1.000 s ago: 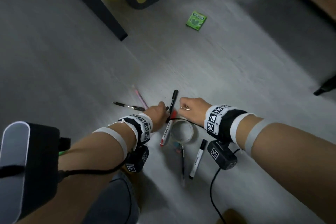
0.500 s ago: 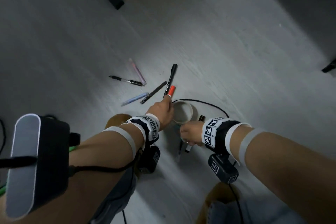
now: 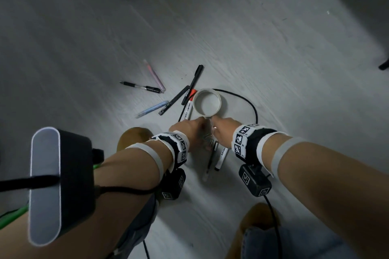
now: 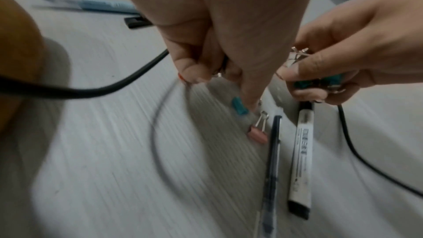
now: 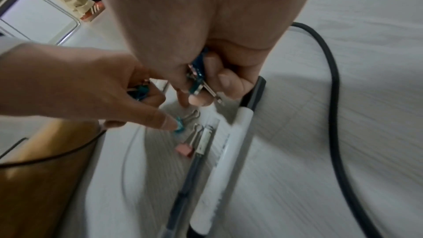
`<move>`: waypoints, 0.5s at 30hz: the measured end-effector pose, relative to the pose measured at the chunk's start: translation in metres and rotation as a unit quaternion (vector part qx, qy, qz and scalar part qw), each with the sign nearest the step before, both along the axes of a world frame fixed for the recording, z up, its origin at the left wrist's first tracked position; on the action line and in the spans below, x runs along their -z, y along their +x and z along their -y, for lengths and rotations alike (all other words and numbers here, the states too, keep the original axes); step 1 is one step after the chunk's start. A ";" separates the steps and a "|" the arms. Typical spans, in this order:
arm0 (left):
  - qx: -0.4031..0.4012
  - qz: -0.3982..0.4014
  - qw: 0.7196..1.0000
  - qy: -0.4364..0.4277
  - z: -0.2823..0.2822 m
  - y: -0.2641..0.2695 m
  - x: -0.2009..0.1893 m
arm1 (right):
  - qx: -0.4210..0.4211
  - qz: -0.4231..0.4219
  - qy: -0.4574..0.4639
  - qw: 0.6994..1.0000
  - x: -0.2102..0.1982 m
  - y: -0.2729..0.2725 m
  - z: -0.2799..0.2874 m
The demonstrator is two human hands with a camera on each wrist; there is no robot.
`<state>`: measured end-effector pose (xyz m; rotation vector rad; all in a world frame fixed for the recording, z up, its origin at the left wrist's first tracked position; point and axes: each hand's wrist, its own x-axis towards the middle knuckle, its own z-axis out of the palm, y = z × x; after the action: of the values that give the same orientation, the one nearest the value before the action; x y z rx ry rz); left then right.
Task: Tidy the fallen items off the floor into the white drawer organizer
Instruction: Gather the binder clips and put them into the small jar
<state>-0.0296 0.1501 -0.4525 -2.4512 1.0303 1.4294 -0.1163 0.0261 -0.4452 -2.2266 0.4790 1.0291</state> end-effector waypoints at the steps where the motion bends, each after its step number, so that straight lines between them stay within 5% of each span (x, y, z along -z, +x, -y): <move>1: 0.008 0.003 1.000 0.004 0.001 -0.001 0.003 | -0.010 -0.003 0.000 1.000 0.001 -0.003 -0.001; 8: 0.102 0.038 0.994 -0.028 0.005 -0.001 0.013 | -0.128 0.029 -0.009 0.991 0.002 -0.010 -0.016; 15: 0.090 0.055 0.994 -0.031 0.000 0.016 0.014 | -0.227 0.032 -0.049 0.972 0.008 -0.012 -0.021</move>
<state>-0.0134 0.1499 -0.4667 -2.3761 1.2518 1.2117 -0.1282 0.0467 -0.4535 -2.5139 -0.0172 1.1714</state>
